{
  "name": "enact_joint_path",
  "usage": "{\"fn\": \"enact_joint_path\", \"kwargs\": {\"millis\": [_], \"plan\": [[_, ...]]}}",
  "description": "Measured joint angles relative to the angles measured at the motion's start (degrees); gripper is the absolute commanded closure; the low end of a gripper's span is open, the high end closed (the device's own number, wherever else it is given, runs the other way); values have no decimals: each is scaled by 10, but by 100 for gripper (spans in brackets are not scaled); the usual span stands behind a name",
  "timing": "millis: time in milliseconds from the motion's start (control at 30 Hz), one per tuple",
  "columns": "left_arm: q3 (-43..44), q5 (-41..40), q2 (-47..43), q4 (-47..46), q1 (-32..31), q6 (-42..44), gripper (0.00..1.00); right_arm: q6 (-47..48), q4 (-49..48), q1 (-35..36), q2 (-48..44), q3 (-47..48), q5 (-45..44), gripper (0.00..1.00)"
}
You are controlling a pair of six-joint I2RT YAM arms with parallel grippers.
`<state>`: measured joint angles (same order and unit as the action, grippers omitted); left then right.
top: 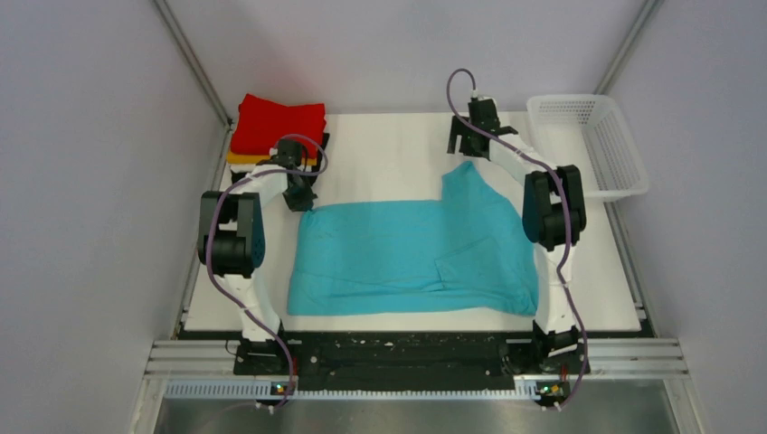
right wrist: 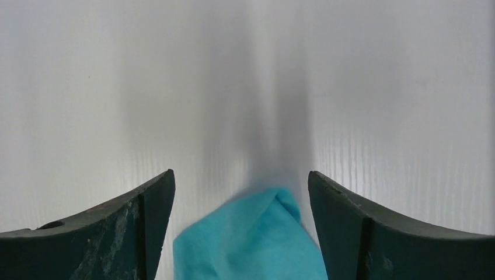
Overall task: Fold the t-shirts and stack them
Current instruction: Grab the side of the flattened tshirt furthest away from the robot with both arms
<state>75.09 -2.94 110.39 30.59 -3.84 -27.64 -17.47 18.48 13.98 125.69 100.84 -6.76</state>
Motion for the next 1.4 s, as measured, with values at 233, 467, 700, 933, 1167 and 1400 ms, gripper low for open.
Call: {"fn": "enact_joint_path", "kwargs": {"millis": [233,467,700,933,1167,1400], "plan": [[-5,4,-3,-4,0,1,100,44,27,14,87,89,-26,32],[-7,6,-5,-5,0,2,100,54,42,20,99,89,-49,45],[-17,8,-13,-6,0,1,100,49,21,20,54,14,-50,58],[-19,12,-14,-5,0,2,100,43,16,20,35,-15,-45,100],[-23,10,-20,-5,-6,1,100,51,10,24,-6,-67,-45,100],[-99,6,-109,-23,-36,1,100,52,-4,45,-192,-226,-45,100]]}}
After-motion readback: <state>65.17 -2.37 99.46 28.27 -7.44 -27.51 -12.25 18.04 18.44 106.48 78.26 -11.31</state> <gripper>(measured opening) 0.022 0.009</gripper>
